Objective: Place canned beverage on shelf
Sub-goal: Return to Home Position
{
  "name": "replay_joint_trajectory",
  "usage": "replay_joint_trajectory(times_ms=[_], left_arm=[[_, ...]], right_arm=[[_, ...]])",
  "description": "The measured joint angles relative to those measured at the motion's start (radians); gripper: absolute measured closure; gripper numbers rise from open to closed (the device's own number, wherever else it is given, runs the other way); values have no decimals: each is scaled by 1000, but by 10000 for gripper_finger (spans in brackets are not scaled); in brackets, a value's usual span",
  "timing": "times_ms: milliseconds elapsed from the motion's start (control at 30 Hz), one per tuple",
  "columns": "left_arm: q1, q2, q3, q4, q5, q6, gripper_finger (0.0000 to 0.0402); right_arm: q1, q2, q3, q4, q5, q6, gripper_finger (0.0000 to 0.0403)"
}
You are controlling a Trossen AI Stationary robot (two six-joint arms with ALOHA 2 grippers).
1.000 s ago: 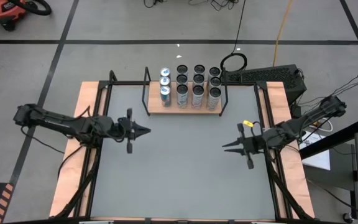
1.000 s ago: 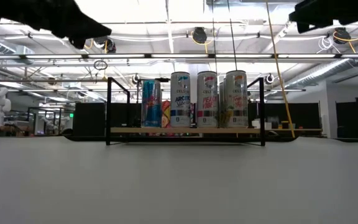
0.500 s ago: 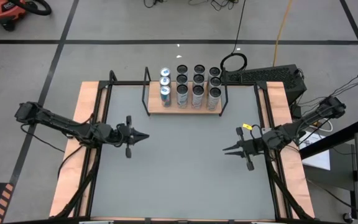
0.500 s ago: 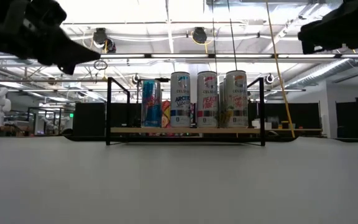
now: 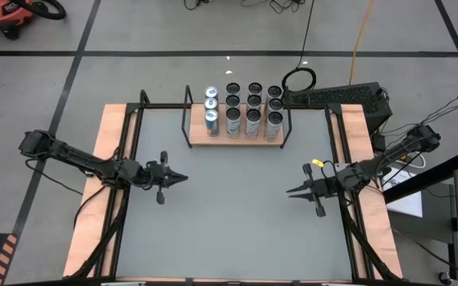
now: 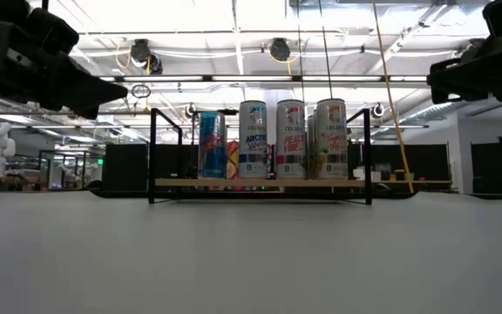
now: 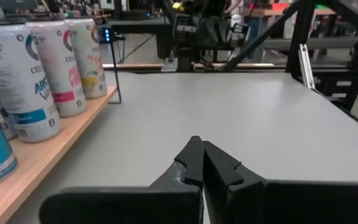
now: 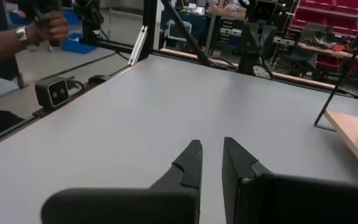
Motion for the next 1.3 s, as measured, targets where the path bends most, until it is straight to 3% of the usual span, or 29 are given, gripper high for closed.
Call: replay_joint_trajectory(times_ms=[233,600,1300], left_arm=[[0,0,0,4,30,34,401],[3,-63,-1,-57,41,106,401],[3,-418,-2,-417,32,96,401]], right_arm=[[0,-59,-32,14,0,7,403],[0,-168,-34,-123,0,5,403],[0,-472,-37,-327,-1,-45,403]])
